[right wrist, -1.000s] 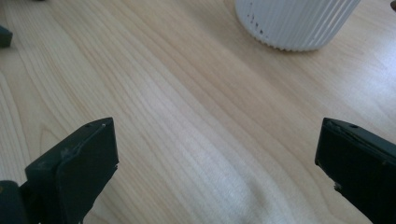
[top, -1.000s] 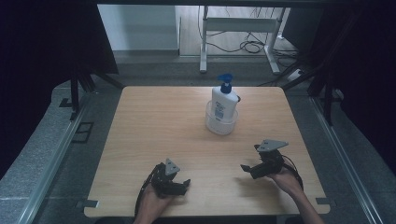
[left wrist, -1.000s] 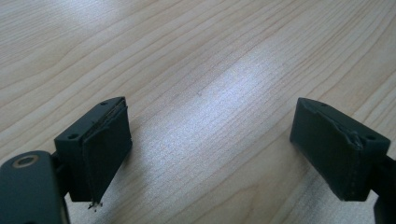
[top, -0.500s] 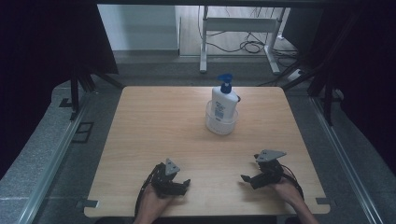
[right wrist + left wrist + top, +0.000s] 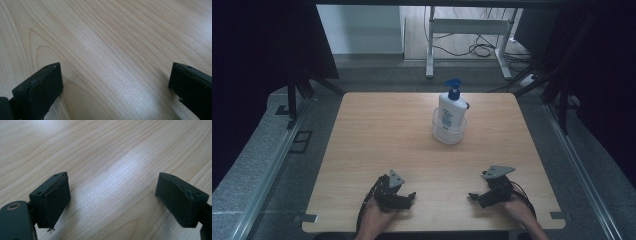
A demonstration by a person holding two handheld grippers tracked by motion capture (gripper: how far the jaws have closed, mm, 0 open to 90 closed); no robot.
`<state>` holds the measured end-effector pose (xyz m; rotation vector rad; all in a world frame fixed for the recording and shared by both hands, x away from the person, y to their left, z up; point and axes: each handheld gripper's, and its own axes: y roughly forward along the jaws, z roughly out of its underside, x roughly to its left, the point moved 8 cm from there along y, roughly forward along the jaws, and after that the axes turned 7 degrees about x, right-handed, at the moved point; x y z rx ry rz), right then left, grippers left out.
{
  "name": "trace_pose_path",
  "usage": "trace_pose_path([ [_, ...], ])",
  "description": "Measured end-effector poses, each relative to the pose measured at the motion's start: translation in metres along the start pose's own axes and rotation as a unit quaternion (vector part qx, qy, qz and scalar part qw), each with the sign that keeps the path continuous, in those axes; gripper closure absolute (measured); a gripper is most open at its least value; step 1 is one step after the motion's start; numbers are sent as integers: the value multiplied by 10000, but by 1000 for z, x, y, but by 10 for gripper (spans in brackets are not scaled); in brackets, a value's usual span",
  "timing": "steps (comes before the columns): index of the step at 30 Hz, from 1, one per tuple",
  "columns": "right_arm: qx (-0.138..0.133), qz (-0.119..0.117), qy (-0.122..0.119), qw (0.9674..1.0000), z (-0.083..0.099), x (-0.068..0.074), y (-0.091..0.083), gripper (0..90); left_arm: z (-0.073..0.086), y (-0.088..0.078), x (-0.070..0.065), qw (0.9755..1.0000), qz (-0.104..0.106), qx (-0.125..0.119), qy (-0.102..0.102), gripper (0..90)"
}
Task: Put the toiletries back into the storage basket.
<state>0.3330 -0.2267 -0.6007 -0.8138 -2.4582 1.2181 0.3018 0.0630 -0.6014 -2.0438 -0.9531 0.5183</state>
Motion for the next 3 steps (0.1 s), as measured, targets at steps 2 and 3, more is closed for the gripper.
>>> trace_pose_path([
  [2, 5, 6, 2, 10000, 0, 0, 0, 0, 0, 0, 0, 10000, -7, 3, -4, 117],
  [3, 0, 12, 10, 10000, 0, 0, 0, 0, 0, 0, 0, 10000, -8, 4, -9, 116],
])
